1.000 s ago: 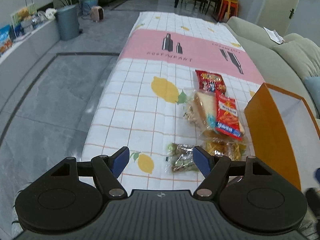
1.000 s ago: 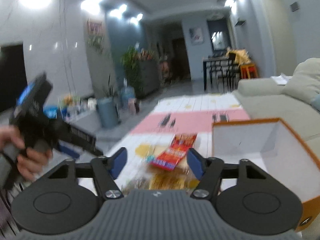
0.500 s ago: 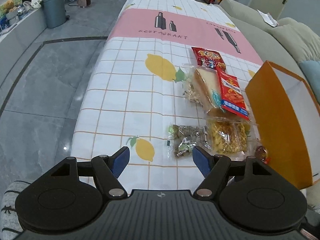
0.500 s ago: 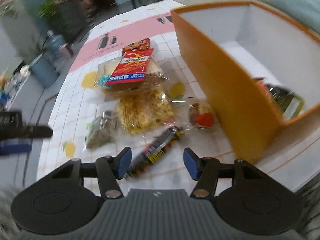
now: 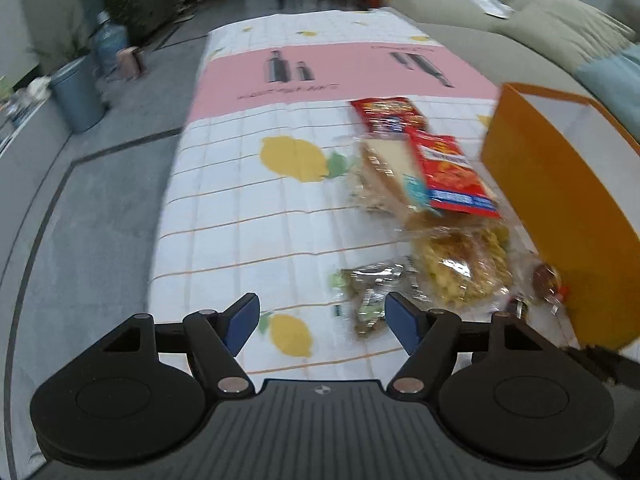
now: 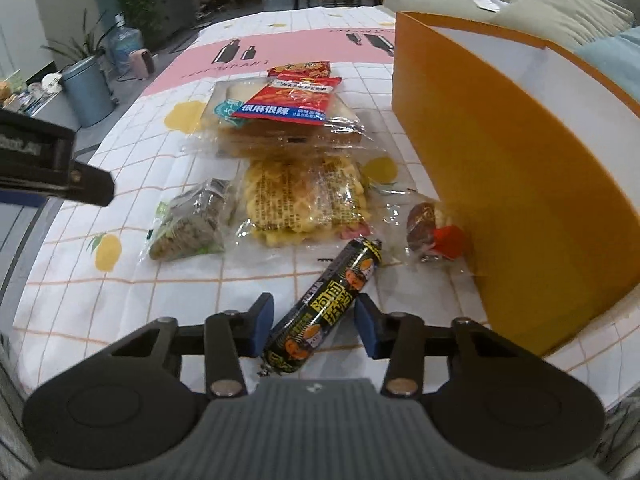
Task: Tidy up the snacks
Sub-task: 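Grasp the black sausage stick with the right tool, then grasp the clear wrapped snack pack with the left tool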
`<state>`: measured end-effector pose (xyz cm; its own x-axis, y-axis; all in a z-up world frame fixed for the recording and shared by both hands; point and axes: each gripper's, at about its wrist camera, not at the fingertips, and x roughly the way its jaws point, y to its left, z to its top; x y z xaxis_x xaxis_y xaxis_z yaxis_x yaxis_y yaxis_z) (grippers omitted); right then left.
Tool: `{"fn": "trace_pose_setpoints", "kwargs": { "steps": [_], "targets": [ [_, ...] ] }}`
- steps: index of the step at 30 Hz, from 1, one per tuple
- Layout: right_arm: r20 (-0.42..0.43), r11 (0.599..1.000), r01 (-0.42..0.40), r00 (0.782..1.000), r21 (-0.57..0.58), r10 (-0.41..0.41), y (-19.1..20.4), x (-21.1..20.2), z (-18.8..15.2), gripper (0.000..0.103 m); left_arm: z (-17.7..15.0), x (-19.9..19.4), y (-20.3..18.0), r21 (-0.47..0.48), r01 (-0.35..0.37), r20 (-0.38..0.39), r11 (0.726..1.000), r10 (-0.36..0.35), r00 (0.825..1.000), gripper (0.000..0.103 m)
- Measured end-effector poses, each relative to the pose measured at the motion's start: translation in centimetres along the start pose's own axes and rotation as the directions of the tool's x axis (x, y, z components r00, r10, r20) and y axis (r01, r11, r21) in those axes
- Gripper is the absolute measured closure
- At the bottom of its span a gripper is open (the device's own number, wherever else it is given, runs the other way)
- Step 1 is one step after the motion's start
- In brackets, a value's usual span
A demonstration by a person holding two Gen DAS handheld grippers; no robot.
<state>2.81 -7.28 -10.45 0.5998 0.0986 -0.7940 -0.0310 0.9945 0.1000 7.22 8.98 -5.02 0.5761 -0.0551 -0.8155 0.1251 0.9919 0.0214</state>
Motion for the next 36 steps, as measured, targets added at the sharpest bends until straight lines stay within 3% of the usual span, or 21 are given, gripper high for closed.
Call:
{"fn": "trace_pose_setpoints", "kwargs": {
  "steps": [2,4,8,11,14,20,22,25,31,34,36],
  "targets": [
    [-0.011,0.998,-0.05,0.999,0.03,0.051,-1.3,-0.5,-0.1,0.071,-0.5,-0.3,-0.9,0.137,0.059,0.039,0.989,-0.065,0.997,0.019],
    [-0.033,0.997,-0.074,0.997,0.035,0.075,-2.3,-0.6,-0.1,0.075,-0.8,-0.3,-1.8,0.263,0.093,0.047,0.96,-0.109,0.993,0.017],
    [-0.056,0.993,-0.097,0.993,0.064,0.101,-3.5,-1.1,-0.2,0.079,-0.8,0.8,-2.5,0.379,0.238,-0.06,0.894,-0.233,0.971,0.017],
    [-0.063,0.991,-0.106,0.992,0.085,0.112,-3.9,-1.2,-0.3,0.08,-0.9,1.8,-3.6,0.458,0.255,-0.085,0.852,-0.243,0.966,0.017],
    [-0.066,0.99,-0.109,0.991,0.085,0.114,-3.9,-1.1,-0.3,0.08,-0.8,3.1,-4.7,0.534,0.222,-0.087,0.816,-0.208,0.974,0.017],
    [-0.053,0.992,-0.102,0.993,0.071,0.106,-3.7,-1.2,-0.5,0.08,0.1,6.1,-4.2,0.525,0.247,-0.134,0.815,-0.207,0.969,0.017],
    [-0.05,0.994,-0.097,0.994,0.057,0.1,-3.6,-1.2,-0.6,0.081,0.6,7.1,-3.7,0.503,0.279,-0.144,0.818,-0.239,0.96,0.01],
    [-0.045,0.996,-0.085,0.995,0.014,0.085,-3.1,-1.2,-0.7,0.081,0.9,7.8,-2.9,0.46,0.325,-0.124,0.826,-0.303,0.945,0.004],
    [-0.024,0.997,-0.05,0.999,-0.065,0.048,-2.0,-1.3,-1.2,0.081,0.3,8.7,-3.0,0.489,0.327,-0.109,0.808,-0.316,0.943,0.0],
    [-0.019,0.996,-0.04,0.999,-0.082,0.039,-1.8,-1.3,-1.3,0.082,0.8,8.8,-2.3,0.418,0.353,-0.136,0.837,-0.326,0.935,0.008],
    [-0.02,0.996,-0.043,0.999,-0.08,0.041,-1.9,-1.3,-1.3,0.082,0.7,8.2,-2.0,0.404,0.329,-0.142,0.853,-0.296,0.944,0.022]
  ]
}}
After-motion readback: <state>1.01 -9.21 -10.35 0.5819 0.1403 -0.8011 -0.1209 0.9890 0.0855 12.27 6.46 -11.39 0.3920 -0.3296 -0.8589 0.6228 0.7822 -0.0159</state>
